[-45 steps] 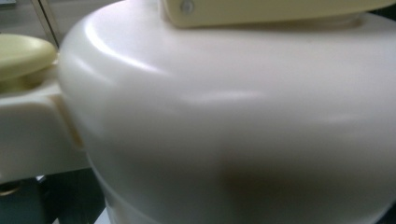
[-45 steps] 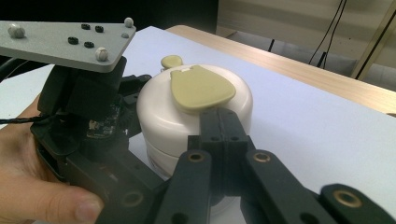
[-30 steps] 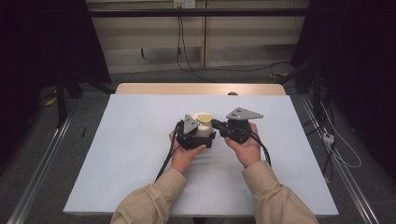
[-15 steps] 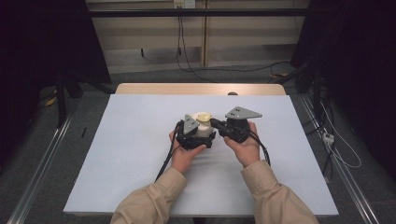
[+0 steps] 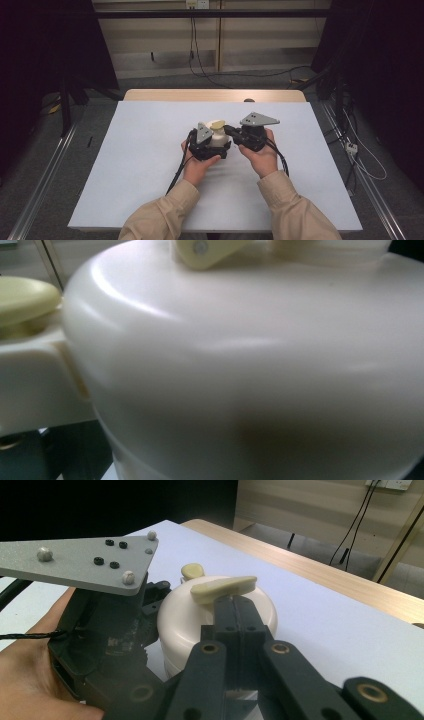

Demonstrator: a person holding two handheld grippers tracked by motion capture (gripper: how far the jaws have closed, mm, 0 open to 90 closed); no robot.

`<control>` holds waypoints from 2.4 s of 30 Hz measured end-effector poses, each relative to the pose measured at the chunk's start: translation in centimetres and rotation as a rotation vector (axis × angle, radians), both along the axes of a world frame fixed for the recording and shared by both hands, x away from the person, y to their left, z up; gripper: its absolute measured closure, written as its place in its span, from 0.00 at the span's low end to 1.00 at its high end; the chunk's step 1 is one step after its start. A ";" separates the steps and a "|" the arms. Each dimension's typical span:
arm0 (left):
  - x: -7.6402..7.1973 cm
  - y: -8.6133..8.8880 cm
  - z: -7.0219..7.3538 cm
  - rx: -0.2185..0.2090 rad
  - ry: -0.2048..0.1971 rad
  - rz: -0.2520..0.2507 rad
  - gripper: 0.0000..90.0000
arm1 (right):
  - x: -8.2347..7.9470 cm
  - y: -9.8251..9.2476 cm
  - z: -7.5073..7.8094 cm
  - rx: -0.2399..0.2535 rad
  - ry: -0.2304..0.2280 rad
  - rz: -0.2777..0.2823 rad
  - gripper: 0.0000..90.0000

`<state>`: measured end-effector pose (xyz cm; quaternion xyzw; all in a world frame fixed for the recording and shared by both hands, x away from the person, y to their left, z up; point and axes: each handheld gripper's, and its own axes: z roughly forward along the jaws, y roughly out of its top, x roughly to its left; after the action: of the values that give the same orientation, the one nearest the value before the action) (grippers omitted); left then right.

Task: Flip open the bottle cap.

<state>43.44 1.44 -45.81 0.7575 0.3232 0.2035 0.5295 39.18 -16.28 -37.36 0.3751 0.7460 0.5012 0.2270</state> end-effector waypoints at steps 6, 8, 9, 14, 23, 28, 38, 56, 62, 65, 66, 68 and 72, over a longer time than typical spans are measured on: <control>0.0 0.0 0.0 0.000 0.000 0.000 0.05 | 0.0 0.0 0.1 0.001 -0.002 0.000 1.00; 0.0 0.0 0.0 -0.001 0.000 0.001 0.05 | 0.1 0.1 0.1 0.000 -0.003 0.001 1.00; 0.0 0.0 0.0 0.000 0.001 0.001 0.05 | 0.1 0.1 0.1 -0.001 -0.004 0.000 1.00; 0.0 0.0 0.0 0.001 0.000 0.001 0.05 | 0.1 0.2 0.4 0.000 -0.007 0.002 1.00; 0.0 0.0 0.0 -0.001 0.000 0.002 0.05 | 0.2 0.4 0.4 -0.006 -0.006 0.005 1.00; 0.0 0.0 0.0 -0.001 0.000 0.002 0.05 | 0.3 0.4 0.4 -0.006 -0.006 0.004 1.00; -0.1 -0.1 0.0 -0.001 0.001 0.005 0.05 | 0.4 0.6 0.5 -0.004 -0.009 0.006 1.00; -0.1 -0.1 0.0 0.000 0.001 0.006 0.05 | 0.5 0.7 0.5 -0.001 -0.011 0.006 1.00; -0.1 -0.1 0.0 0.000 0.001 0.006 0.05 | 0.5 0.8 0.6 -0.002 -0.013 0.007 1.00; -0.1 -0.1 0.0 0.000 0.001 0.006 0.05 | 0.6 0.8 0.6 0.000 -0.013 0.006 1.00; -0.1 -0.1 0.0 0.001 0.000 0.005 0.05 | 0.6 0.8 0.6 0.001 -0.013 0.007 1.00; -0.1 -0.1 0.0 0.002 -0.001 0.005 0.05 | 0.6 0.8 0.6 -0.001 -0.013 0.006 1.00; -0.1 -0.1 0.0 0.002 -0.001 0.006 0.05 | 0.6 0.8 0.6 -0.001 -0.014 0.006 1.00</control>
<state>43.38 1.37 -45.79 0.7569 0.3252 0.2056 0.5283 39.80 -15.47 -36.76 0.3693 0.7457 0.5043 0.2307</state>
